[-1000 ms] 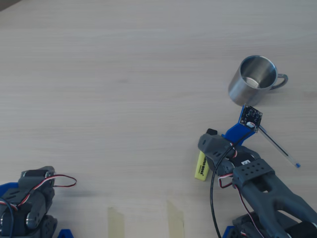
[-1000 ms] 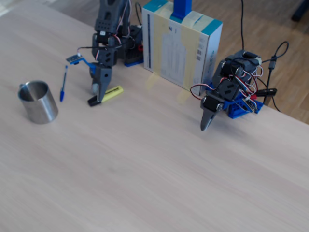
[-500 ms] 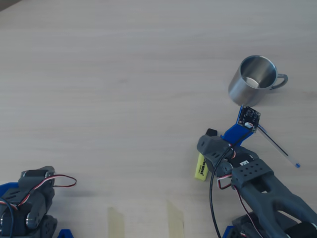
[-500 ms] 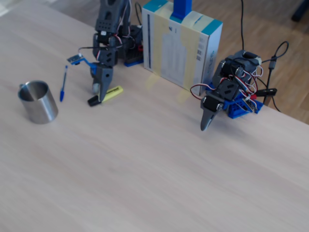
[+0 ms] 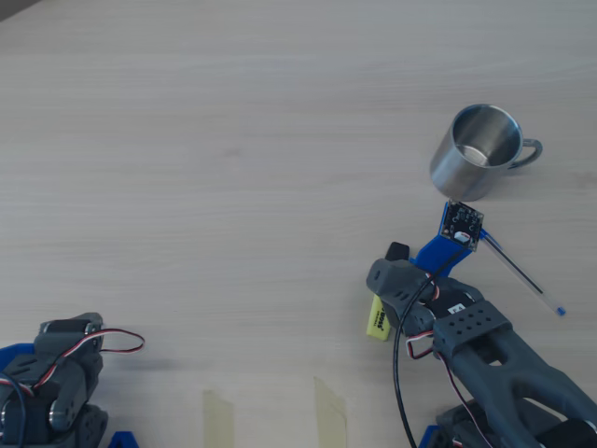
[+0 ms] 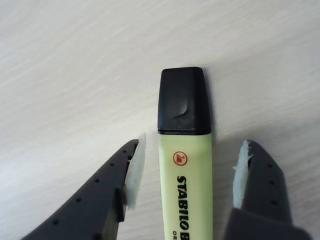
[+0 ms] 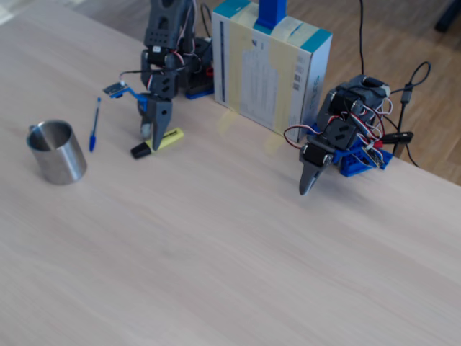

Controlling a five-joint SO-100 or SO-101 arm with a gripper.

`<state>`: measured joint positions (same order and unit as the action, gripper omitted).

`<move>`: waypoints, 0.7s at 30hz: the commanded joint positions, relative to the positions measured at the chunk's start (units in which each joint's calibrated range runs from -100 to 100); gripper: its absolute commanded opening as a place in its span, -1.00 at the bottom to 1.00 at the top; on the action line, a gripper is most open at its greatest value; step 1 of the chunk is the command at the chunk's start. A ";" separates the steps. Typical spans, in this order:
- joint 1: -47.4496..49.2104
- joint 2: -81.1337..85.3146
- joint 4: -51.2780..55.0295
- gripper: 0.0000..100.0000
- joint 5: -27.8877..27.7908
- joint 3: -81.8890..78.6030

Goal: Grab the yellow pen and put it in the silver cup.

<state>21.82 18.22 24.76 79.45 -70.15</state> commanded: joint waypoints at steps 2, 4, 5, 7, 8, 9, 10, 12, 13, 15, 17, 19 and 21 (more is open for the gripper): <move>0.60 -1.09 2.05 -0.42 0.07 -4.90; 0.69 -1.09 2.05 -0.42 0.07 -4.90; 0.69 -1.09 2.05 -0.42 0.07 -4.90; 0.52 -1.09 2.14 -0.41 0.07 -4.90; 0.69 -1.09 2.14 -0.41 0.07 -4.90; 0.86 -1.09 2.14 -0.42 0.07 -4.99; 0.86 -1.42 2.14 -0.42 0.07 -4.99; 0.86 -1.67 3.00 -0.42 0.07 -5.08; 0.86 -1.51 3.86 -0.42 0.07 -5.08; 0.52 -1.34 5.31 -0.42 0.07 -5.08; 0.25 -1.26 5.66 -0.42 0.07 -5.18; 0.25 -1.26 5.66 -0.41 0.07 -5.08; 0.17 -1.26 5.66 -0.41 0.07 -5.08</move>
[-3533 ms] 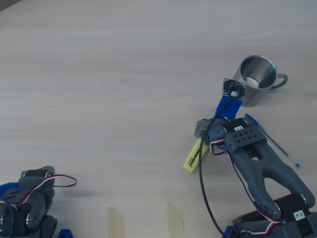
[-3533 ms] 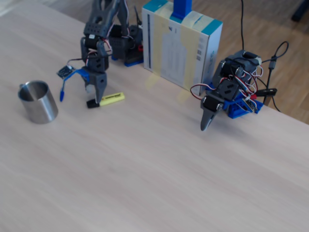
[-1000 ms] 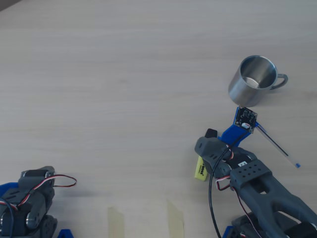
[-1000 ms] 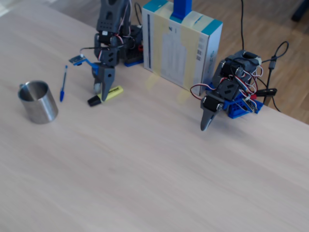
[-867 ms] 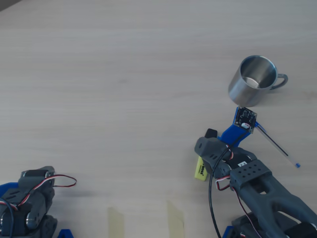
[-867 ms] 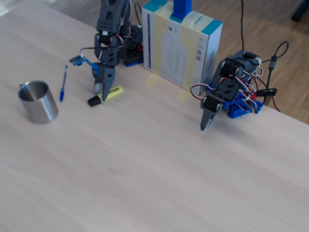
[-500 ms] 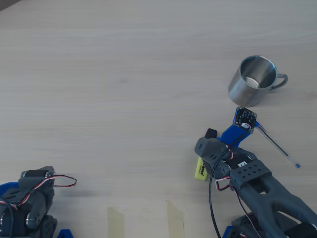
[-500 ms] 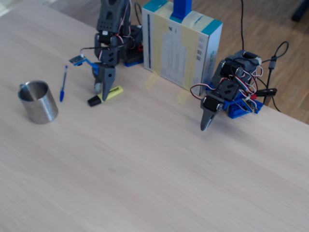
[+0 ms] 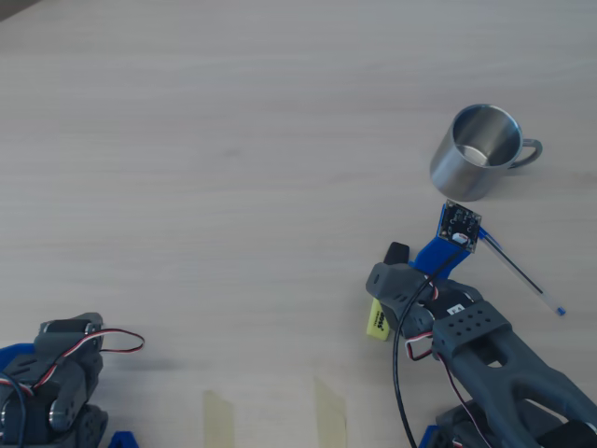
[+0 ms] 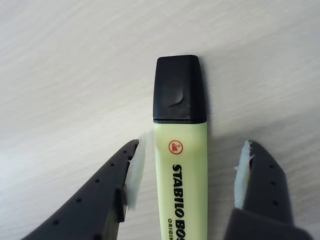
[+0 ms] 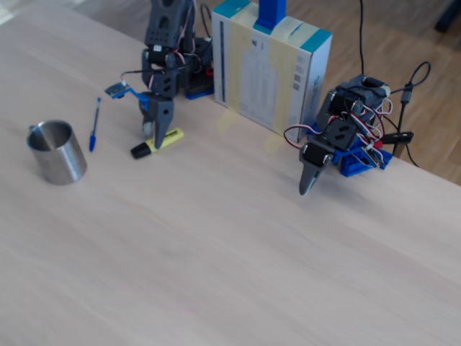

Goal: Grab the yellow pen and put it in the silver cup.

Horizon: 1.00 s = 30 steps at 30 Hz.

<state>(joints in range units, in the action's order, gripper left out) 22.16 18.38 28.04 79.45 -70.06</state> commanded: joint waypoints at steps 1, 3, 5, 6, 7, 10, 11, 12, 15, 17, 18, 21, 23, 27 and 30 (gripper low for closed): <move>-0.17 -1.43 2.38 -0.41 0.07 -5.17; -0.17 -1.51 2.38 -0.41 0.07 -5.17; -0.17 -1.51 2.38 -0.41 0.07 -5.17; -0.17 -1.51 2.38 -0.41 0.07 -5.17; -0.17 -1.51 2.38 -0.42 0.07 -5.17; -0.17 -1.59 2.38 -0.42 0.07 -4.90; -0.17 -1.67 2.38 -0.42 0.07 -4.90; -0.17 -1.76 2.38 -0.42 0.07 -4.81; -0.17 -1.84 2.21 -0.42 0.07 -4.81; -0.17 -1.84 1.86 -0.42 0.07 -4.99; -0.17 -1.84 1.78 -0.42 0.07 -5.08; -0.17 -1.84 1.69 -0.42 0.07 -5.17; -0.17 -1.84 1.69 -0.42 0.07 -5.17; -0.17 -1.76 1.61 -0.51 0.07 -5.17; -0.17 -1.76 1.61 -0.63 0.07 -5.17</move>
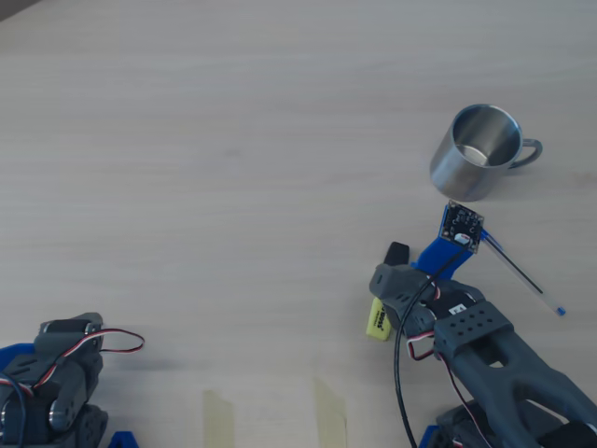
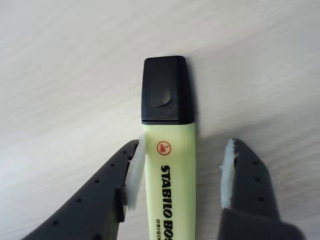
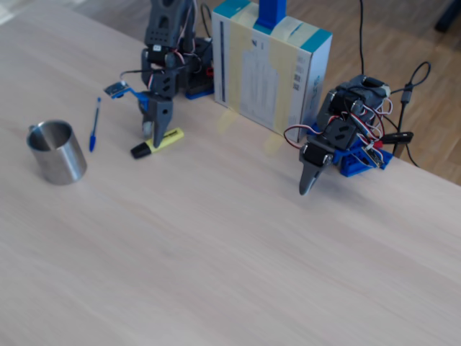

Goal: Grab the yellow pen and put it in the silver cup.

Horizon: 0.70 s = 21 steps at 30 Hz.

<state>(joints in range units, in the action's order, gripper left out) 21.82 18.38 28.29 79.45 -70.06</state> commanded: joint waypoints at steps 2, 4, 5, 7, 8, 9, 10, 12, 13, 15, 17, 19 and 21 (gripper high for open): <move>0.17 -1.67 1.35 -0.68 0.07 -5.27; 0.17 -1.59 1.44 -0.73 0.07 -5.27; 0.17 -1.51 1.44 -0.75 0.07 -5.36; 0.17 -1.51 1.53 -0.80 0.07 -5.36; 0.17 -1.51 1.53 -0.82 0.07 -5.36; 0.17 -1.43 1.61 -0.84 0.07 -5.36; 0.17 -1.43 1.61 -0.85 0.07 -5.36; 0.17 -1.43 1.61 -0.87 0.07 -5.36; 0.17 -1.43 1.61 -0.87 0.07 -5.36; 0.17 -1.43 1.70 -0.87 0.07 -5.36; 0.17 -1.43 1.78 -0.87 0.07 -5.36; 0.17 -1.34 1.78 -0.87 0.07 -5.36; 0.17 -1.34 1.87 -0.91 0.07 -5.36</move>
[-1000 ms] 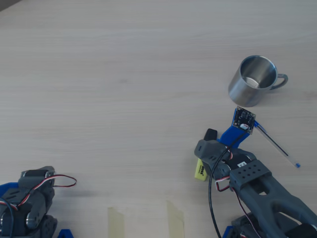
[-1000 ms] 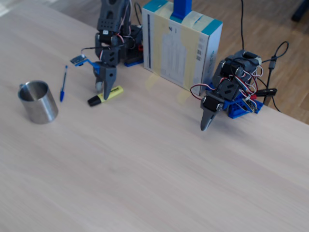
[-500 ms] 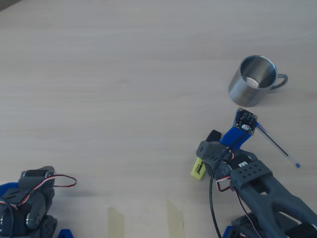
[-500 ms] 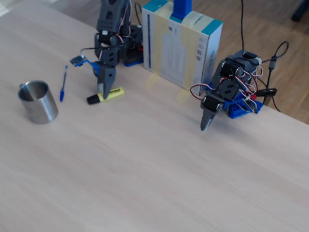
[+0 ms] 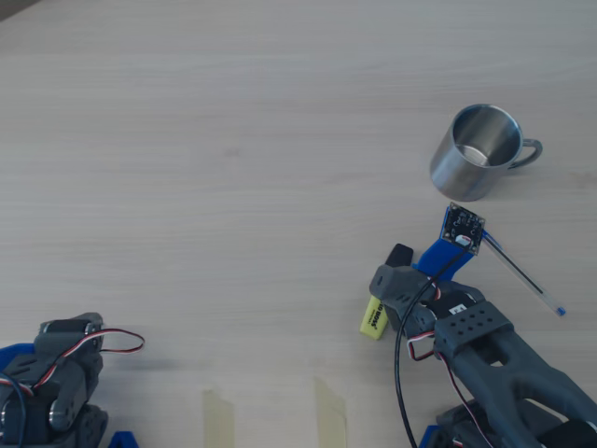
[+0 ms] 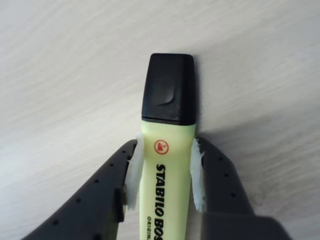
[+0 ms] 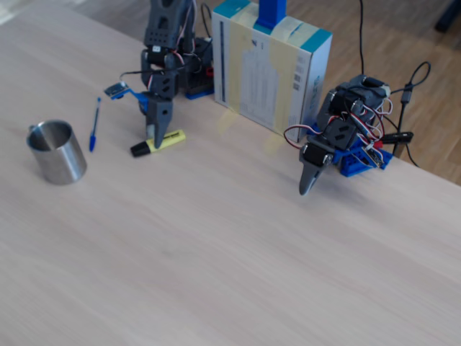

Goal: Grab the yellow pen and put it in the silver cup.

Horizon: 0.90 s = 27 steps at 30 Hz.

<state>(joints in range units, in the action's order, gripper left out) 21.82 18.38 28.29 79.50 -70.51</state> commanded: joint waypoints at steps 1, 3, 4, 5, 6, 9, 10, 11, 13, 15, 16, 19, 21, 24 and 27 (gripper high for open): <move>0.17 -1.34 1.96 -0.95 0.07 -4.91; 0.17 -1.34 1.96 -0.96 0.07 -4.91; 0.17 -1.34 1.96 -0.95 0.07 -4.91; 0.17 -1.34 2.04 -0.95 0.07 -4.91; 0.17 -1.34 2.04 -0.95 0.07 -4.91; 0.17 -1.34 2.04 -0.95 0.07 -4.91; 0.17 -1.34 2.04 -0.95 0.07 -4.91; 0.17 -1.34 2.04 -0.95 0.07 -4.91; 0.17 -1.34 2.04 -0.95 0.07 -4.91; 0.17 -1.26 2.04 -0.95 0.07 -4.91; 0.17 -1.26 2.04 -0.95 0.07 -4.91; 0.17 -1.26 2.04 -0.95 0.07 -4.91; 0.17 -1.18 2.04 -0.95 0.07 -4.91; 0.17 -0.01 2.04 -0.95 0.07 -4.81; 0.34 1.98 2.13 -0.95 0.07 -4.91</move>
<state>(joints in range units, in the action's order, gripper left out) 21.82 20.63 28.63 79.70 -70.78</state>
